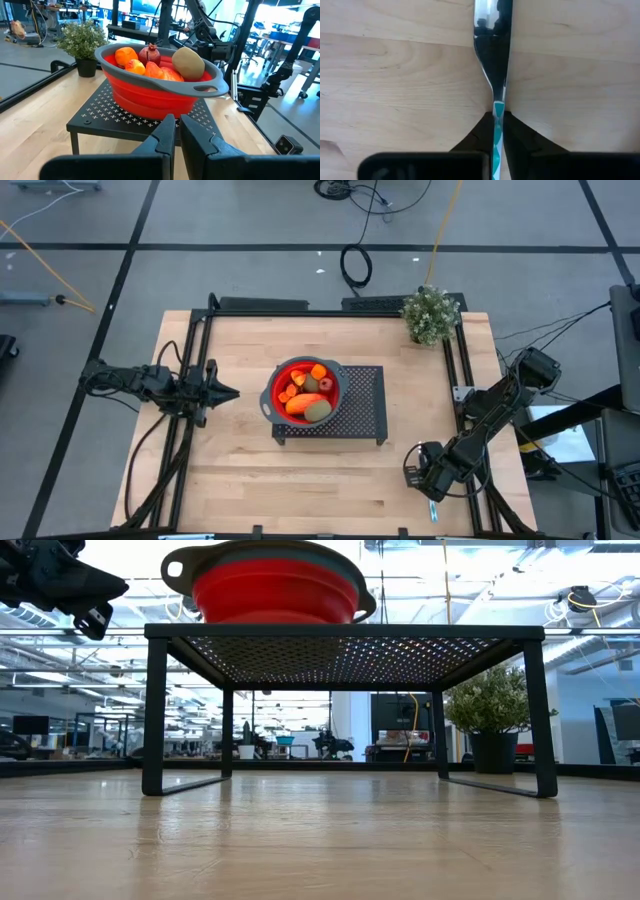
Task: Pick & Place Fruit
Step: Put the blue and white patterned knife on the shelf
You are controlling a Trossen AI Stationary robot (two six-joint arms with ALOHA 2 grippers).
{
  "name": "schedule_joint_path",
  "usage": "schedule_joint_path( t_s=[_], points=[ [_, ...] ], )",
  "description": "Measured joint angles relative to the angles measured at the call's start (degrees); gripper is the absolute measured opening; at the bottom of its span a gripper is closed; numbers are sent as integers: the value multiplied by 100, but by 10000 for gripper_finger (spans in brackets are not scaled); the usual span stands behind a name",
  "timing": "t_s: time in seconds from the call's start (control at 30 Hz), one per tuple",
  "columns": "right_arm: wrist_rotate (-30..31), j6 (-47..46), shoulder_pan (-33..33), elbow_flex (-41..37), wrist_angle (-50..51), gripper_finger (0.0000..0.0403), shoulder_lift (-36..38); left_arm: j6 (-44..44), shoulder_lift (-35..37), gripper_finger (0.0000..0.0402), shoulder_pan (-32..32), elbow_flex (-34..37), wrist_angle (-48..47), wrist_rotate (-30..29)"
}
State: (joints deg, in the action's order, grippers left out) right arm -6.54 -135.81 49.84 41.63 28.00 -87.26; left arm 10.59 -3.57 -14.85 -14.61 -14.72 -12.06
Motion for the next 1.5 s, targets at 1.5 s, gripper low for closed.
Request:
schedule_joint_path(
  t_s=[1.5],
  points=[
    [2668, 498, 505, -9, 1767, 7, 2737, -189, 0, 26, -1, 0, -20, -2]
  ],
)
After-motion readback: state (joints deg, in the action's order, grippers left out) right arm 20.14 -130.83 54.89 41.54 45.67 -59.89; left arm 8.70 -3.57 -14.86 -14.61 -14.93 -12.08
